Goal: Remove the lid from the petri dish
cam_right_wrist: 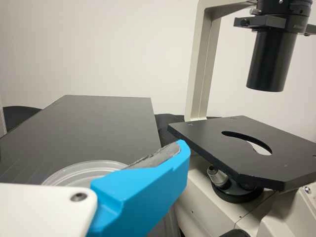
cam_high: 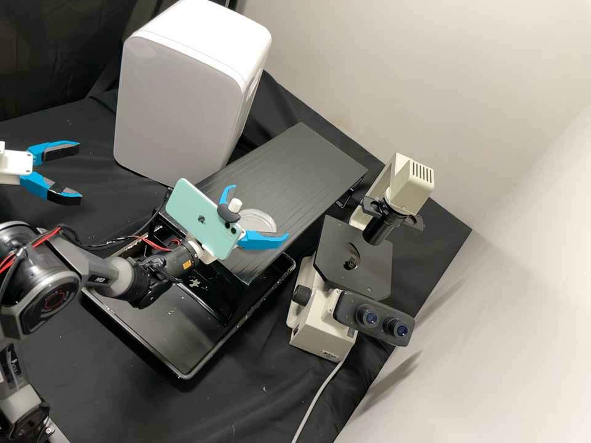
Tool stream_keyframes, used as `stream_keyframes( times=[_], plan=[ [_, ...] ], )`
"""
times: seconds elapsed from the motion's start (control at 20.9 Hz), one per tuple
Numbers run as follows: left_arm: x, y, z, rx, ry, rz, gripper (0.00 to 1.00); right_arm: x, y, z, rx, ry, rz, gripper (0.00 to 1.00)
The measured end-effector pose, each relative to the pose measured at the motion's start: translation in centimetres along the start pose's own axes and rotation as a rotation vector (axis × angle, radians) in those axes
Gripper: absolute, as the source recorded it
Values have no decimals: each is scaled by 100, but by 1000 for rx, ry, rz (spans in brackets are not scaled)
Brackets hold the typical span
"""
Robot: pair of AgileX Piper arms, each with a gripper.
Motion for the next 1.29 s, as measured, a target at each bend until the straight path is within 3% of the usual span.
stream_keyframes(
  times=[0.19,0.67,1.0,1.29],
  plan=[
    [6,-23,13,35,-6,-11,100,0,0,0,0,0,0,100],
    [7,-26,11,35,-5,-13,100,-71,-38,51,-1,-6,-2,100],
    [7,-27,11,35,-5,-13,100,-124,-78,286,-4,-81,-10,100],
    [13,-20,7,32,0,-9,100,-115,-137,344,-4,-101,-30,100]
  ],
)
